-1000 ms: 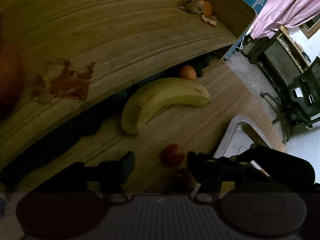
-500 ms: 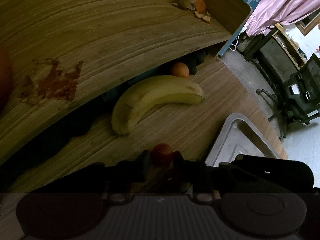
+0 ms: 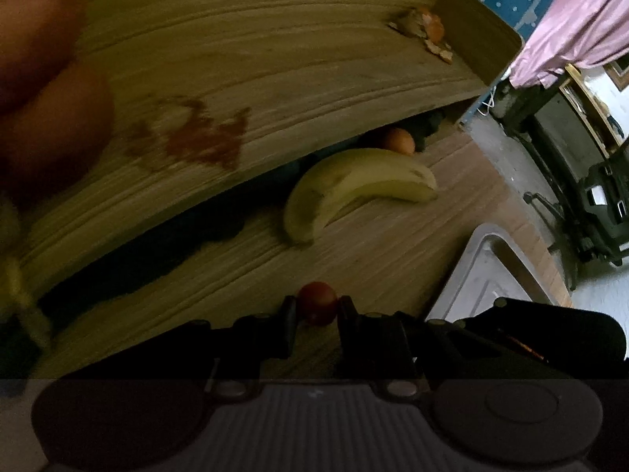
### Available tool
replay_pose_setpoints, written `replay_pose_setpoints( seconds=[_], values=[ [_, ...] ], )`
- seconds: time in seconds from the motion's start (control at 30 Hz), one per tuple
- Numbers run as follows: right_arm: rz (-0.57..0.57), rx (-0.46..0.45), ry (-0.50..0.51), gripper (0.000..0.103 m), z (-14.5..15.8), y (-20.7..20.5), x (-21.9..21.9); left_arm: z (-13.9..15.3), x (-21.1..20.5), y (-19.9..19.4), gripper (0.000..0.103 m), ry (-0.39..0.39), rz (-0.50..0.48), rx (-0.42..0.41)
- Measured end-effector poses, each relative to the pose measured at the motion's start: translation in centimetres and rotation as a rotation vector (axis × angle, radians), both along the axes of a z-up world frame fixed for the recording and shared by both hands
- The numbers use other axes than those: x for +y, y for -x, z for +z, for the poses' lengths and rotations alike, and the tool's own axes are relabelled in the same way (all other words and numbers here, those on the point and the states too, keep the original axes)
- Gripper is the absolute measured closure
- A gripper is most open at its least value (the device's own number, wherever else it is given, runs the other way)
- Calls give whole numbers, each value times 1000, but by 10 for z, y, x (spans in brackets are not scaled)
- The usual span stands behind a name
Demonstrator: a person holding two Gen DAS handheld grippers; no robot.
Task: Organize fruits
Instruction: 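Grasp the red tomato with the left tool while the right tool grasps the kiwi, then carry tomato and kiwi over the steel tray and open both tools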
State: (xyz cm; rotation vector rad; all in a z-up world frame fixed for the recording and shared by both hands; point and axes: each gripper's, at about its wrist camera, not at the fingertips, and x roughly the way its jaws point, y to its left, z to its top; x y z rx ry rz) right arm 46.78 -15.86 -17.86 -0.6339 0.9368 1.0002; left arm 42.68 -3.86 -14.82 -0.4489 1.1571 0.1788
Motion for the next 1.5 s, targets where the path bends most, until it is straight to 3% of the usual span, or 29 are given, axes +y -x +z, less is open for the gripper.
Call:
replay_pose_setpoints(
  seconds=[0.3,0.67,1.03,1.5],
  values=[
    [-25,-70,-38,72,27,17,-11,18,-8,23,79,-8,9,-32],
    [-194,-140,-60,72,54,27,-66,33,-56,17,79,-6,-135,-82],
    [-339,-157,-41,72,57,13,-127,32,-106,-10,79,-5,-243,-91],
    [-398,-124,-26,72,43,-24,-166,16,-149,-57,79,-10,-331,-62]
  ],
)
